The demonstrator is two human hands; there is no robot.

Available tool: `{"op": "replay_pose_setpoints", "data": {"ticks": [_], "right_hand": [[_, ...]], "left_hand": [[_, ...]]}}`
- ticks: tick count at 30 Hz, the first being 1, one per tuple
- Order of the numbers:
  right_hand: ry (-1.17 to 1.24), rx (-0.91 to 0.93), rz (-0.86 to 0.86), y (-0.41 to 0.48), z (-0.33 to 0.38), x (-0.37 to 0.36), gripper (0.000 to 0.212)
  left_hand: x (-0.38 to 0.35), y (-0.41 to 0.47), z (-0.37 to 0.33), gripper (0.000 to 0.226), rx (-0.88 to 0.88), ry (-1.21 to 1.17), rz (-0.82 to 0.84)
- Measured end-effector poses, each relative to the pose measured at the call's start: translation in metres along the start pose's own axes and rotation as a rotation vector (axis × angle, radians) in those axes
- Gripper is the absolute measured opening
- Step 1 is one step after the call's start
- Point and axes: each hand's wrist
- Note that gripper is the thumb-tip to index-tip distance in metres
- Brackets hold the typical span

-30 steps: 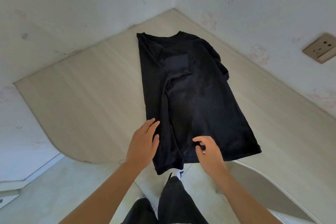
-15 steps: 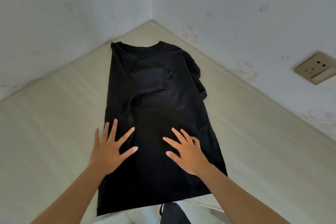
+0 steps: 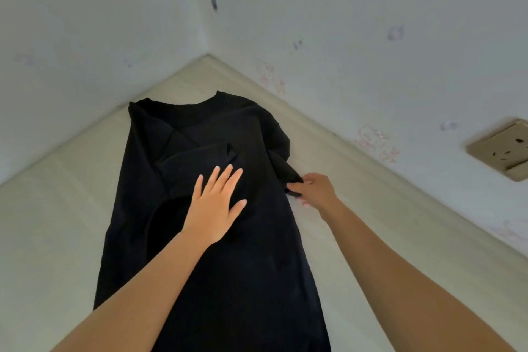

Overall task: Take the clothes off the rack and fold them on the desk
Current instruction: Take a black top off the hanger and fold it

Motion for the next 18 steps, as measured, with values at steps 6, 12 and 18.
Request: {"op": "replay_pose_setpoints", "data": {"ticks": [6, 12, 18], "right_hand": [[0.292, 0.459, -0.532, 0.001, 0.022, 0.079, 0.024], [0.210, -0.041, -0.253, 0.032, -0.014, 0.082, 0.028], [0.590, -0.245, -0.399, 0.045, -0.005, 0.074, 0.071]], "left_hand": [[-0.010, 0.037, -0.003, 0.085, 0.080, 0.210, 0.347], [-0.005, 0.052, -0.018, 0.063, -0.003, 0.031, -0.009], [-0.010, 0.096, -0.057, 0.053, -0.145, -0.042, 0.105]]}}
Point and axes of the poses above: each hand's wrist, its own y-axis towards the middle knuckle, its own x-axis out of the back of the hand, z = x × y, and after that the axes turned 1 degree about y, right-handed
